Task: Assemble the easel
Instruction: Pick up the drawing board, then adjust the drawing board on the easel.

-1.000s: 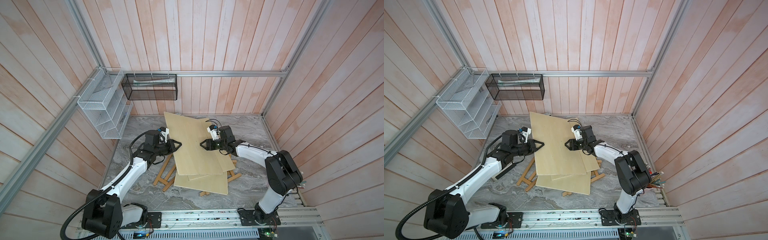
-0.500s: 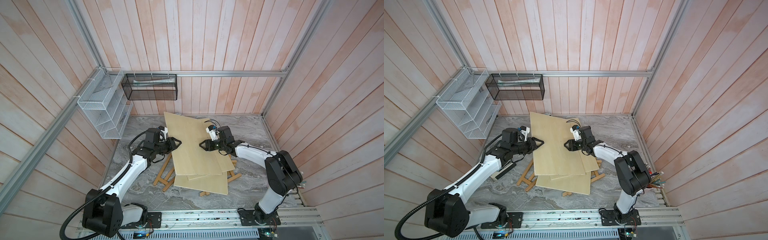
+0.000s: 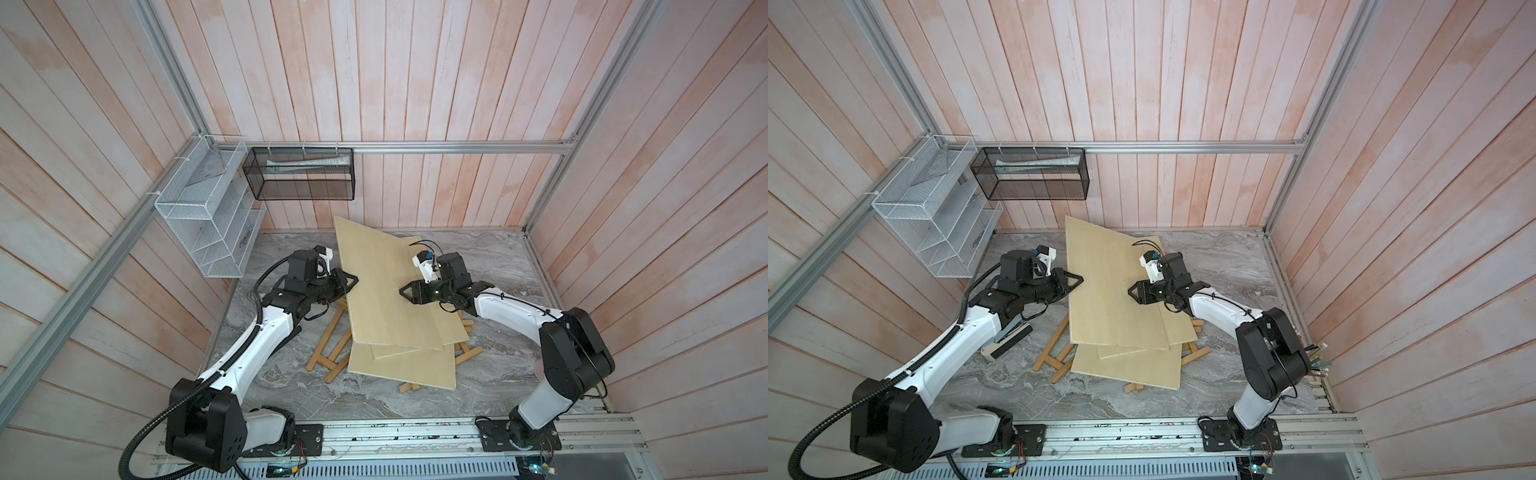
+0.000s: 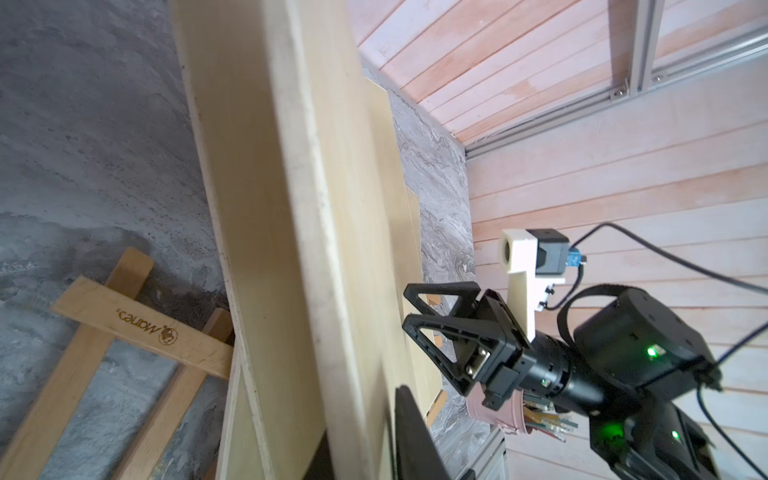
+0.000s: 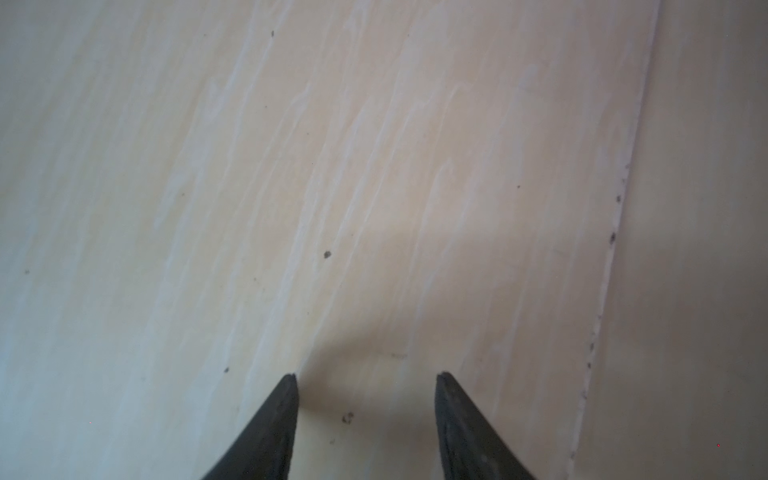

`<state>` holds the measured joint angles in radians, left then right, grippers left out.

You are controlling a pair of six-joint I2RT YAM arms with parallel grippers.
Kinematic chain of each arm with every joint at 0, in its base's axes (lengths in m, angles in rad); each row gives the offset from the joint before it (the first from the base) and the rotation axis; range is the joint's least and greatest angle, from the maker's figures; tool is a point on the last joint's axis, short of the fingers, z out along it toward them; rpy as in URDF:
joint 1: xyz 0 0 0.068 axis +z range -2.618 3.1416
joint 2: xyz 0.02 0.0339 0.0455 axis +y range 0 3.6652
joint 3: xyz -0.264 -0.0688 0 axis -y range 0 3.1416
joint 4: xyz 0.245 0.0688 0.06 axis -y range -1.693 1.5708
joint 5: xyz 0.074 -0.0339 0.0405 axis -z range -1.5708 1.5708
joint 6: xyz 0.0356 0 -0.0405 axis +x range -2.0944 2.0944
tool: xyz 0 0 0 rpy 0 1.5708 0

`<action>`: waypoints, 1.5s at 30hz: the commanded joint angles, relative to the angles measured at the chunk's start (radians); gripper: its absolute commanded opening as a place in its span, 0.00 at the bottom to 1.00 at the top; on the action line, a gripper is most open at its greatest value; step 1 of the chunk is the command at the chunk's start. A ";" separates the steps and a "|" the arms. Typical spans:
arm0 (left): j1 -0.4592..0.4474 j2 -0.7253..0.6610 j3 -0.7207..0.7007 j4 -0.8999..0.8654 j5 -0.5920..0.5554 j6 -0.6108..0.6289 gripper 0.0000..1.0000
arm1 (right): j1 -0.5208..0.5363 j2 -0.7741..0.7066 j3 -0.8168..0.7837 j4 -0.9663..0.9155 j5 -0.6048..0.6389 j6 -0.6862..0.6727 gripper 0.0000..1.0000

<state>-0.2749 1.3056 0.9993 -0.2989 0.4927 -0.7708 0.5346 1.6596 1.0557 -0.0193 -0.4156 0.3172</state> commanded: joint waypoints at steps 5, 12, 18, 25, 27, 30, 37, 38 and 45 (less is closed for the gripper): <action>-0.010 -0.009 0.071 0.084 -0.086 0.084 0.01 | 0.005 -0.083 -0.017 -0.076 0.080 -0.029 0.56; -0.027 -0.051 0.083 0.205 -0.171 0.099 0.00 | -0.111 -0.220 -0.086 -0.101 0.126 0.058 0.56; -0.027 -0.064 0.143 0.227 -0.212 0.134 0.00 | -0.295 -0.361 -0.230 -0.126 0.189 0.170 0.56; -0.022 -0.102 0.160 0.294 -0.260 0.124 0.00 | -0.298 -0.376 -0.279 -0.183 0.242 0.136 0.56; -0.021 -0.117 0.161 0.299 -0.291 0.127 0.00 | -0.300 -0.366 -0.292 -0.187 0.259 0.153 0.56; -0.019 -0.145 0.154 0.290 -0.353 0.150 0.00 | -0.307 -0.338 -0.303 -0.197 0.278 0.159 0.57; -0.018 -0.203 0.167 0.249 -0.436 0.206 0.00 | -0.309 -0.233 -0.284 -0.196 0.294 0.123 0.57; -0.018 -0.219 0.163 0.251 -0.461 0.209 0.00 | -0.311 -0.212 -0.273 -0.204 0.320 0.124 0.57; -0.018 -0.267 0.173 0.222 -0.521 0.248 0.00 | -0.329 -0.087 -0.190 -0.266 0.427 0.103 0.56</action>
<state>-0.3035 1.0801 1.0927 -0.2554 0.0887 -0.6102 0.2096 1.5452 0.8230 -0.2440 -0.0525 0.4438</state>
